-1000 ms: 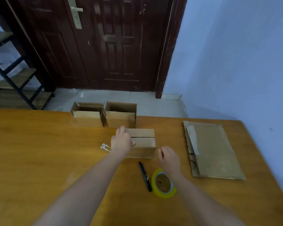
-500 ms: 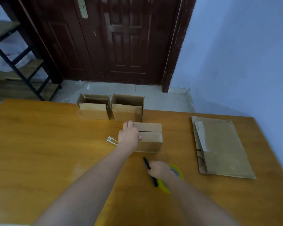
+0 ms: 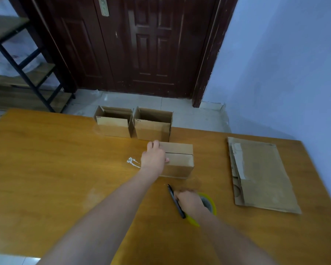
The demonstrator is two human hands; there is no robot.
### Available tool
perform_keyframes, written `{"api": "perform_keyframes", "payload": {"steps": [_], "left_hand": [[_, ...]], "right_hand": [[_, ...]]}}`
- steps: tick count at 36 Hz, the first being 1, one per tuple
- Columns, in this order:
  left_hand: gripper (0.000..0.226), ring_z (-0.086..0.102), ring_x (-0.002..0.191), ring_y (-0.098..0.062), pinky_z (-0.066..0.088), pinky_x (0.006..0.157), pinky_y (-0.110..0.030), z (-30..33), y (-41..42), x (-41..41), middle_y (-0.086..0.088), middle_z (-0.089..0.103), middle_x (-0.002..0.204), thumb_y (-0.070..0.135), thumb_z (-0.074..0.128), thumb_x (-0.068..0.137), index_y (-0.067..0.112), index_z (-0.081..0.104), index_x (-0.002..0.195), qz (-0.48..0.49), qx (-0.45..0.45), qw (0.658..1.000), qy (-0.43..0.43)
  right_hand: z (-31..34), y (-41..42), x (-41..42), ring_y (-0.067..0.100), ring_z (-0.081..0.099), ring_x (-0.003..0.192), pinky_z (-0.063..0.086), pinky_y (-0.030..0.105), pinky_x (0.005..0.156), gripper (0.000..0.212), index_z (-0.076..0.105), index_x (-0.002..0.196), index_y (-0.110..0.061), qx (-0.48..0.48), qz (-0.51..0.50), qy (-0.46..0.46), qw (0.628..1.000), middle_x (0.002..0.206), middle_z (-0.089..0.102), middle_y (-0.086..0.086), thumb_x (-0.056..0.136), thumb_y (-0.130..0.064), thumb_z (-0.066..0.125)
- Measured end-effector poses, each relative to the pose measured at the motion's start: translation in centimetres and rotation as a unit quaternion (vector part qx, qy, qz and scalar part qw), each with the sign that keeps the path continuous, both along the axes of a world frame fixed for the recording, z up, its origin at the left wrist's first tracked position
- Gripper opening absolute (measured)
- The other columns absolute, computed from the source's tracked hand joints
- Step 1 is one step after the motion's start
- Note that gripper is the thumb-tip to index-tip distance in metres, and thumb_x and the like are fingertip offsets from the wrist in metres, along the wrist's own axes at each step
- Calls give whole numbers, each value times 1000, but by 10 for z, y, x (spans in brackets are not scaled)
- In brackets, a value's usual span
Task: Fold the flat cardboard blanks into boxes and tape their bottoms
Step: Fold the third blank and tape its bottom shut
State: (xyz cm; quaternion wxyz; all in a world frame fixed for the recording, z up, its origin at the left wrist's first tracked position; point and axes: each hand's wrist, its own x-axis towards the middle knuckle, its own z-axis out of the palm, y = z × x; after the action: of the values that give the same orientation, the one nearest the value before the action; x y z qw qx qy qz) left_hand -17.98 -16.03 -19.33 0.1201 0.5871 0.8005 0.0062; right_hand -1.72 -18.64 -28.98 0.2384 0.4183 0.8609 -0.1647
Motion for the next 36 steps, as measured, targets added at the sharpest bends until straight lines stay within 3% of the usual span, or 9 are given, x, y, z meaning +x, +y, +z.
{"api": "perform_keyframes", "payload": {"steps": [2,5,11,16,26,36], "left_hand": [[57,31,129,-24,46,95,-34,0,0,0,-10,34,140,36,53,94,2,39,138,-2,0,1000,2],[56,31,129,-24,46,94,-34,1,0,0,-10,34,139,36,53,94,3,40,137,-7,0,1000,6],[55,33,128,-24,46,95,-33,1,-1,0,-10,35,138,35,53,94,3,40,136,-6,5,1000,6],[55,32,129,-24,46,96,-33,2,-2,0,-10,34,139,35,52,94,2,40,137,-9,4,1000,2],[56,31,130,-24,45,95,-32,1,-3,-1,-10,34,140,37,51,95,2,39,138,-11,3,1000,10],[52,33,129,-23,45,95,-32,2,-4,0,-10,36,139,34,51,95,3,42,136,-14,9,1000,14]], "right_hand": [[-3,-2,2,28,55,90,39,38,90,24,50,108,-15,16,2,14,1000,98,59,6,90,-1,44],[-6,-4,5,28,54,99,36,38,92,23,51,108,-16,23,7,25,999,105,58,6,90,-2,45],[-7,-8,6,29,44,115,37,38,96,35,53,117,-10,57,36,65,996,124,44,8,85,4,49],[-5,-11,3,30,34,127,36,42,102,50,42,136,-2,63,115,70,989,142,32,10,88,8,43],[-6,-13,0,31,39,122,46,42,93,46,45,131,-1,40,127,50,990,142,32,13,87,13,40],[-11,-11,1,28,46,122,45,38,98,45,47,130,-4,-9,109,79,991,136,46,11,88,9,40]]}}
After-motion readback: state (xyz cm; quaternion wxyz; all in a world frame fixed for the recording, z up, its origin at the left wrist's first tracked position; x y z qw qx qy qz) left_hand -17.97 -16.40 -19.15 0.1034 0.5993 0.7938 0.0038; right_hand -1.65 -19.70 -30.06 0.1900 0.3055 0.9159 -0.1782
